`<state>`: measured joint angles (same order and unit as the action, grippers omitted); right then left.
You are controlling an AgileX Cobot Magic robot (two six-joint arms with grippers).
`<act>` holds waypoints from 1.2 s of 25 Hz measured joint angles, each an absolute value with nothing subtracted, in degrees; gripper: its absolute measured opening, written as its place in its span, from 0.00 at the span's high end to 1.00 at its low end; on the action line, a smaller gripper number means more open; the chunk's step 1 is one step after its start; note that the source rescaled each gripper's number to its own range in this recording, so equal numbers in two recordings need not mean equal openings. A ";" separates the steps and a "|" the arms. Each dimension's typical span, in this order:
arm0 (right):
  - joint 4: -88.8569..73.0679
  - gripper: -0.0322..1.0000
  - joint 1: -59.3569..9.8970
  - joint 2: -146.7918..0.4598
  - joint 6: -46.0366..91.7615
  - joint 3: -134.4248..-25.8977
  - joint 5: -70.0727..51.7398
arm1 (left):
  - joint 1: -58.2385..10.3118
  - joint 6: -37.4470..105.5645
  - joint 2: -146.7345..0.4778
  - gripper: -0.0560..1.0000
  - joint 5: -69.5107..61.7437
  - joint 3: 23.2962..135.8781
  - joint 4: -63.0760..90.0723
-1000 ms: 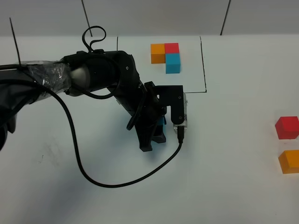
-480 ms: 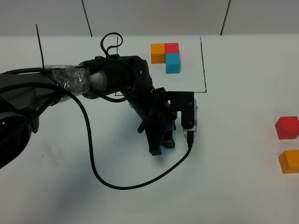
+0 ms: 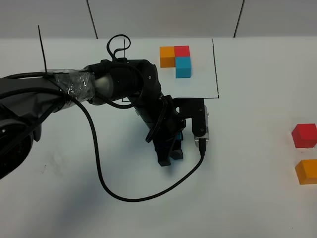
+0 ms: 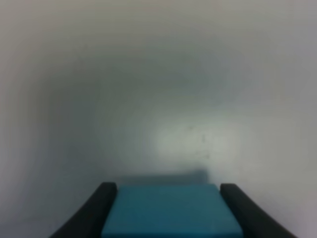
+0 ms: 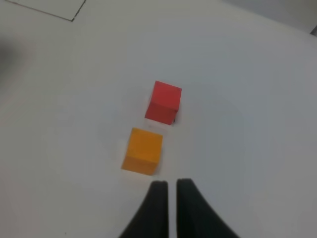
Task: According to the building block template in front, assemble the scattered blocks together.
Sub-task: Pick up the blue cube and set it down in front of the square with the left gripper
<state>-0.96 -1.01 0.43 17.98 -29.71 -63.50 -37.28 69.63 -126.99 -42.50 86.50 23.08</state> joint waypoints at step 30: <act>-0.96 0.97 -1.01 0.43 17.98 -29.71 -63.50 | -37.28 66.61 -128.80 0.05 -39.73 87.10 24.29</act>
